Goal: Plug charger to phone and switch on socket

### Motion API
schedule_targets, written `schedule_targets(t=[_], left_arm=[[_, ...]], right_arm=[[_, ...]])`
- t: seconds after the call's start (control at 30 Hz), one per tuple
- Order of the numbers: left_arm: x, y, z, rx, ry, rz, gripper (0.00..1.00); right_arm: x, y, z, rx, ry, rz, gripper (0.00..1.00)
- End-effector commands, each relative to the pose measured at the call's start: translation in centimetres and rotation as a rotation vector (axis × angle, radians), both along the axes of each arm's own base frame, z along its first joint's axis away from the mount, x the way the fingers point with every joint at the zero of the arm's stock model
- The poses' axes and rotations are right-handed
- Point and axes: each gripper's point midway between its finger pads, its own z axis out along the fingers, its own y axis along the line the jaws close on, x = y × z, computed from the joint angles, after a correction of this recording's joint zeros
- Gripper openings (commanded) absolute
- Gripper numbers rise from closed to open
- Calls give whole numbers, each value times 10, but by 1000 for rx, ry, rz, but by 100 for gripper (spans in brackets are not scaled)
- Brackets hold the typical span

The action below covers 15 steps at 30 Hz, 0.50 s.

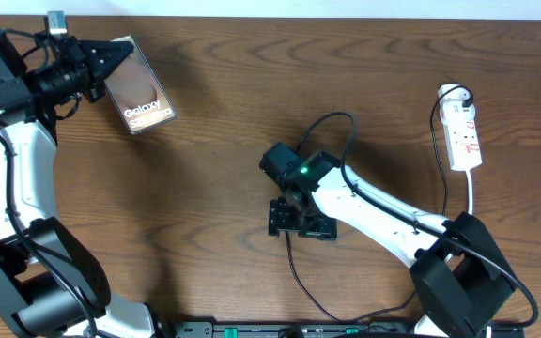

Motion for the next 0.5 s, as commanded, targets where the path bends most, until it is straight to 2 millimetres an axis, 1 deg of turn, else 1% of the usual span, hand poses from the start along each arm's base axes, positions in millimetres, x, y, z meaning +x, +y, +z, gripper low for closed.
schedule_targets(t=[0.0,0.1,0.2,0.27,0.4,0.47], left_arm=[[-5,-3,8,-6,-27,-34,7],[-5,-3,8,0,-34,-35,7],[-5,-3,8,1,-35,-35,7],[-5,-3,8,1,-35,-36,7],[-5,-3,8,1,-35,-35,7],[-5,-3,8,1,-36,-36,8]], right_arm=[[-7,3,-2,3,20,6,82],[-11,6,-7,6,36,34,82],[-18,19,-21,63,97,98,82],[-19,18,-27,63,128,90,80],[-17,19,-30,84,140,103,81],[-17,19,-30,84,139,107,78]])
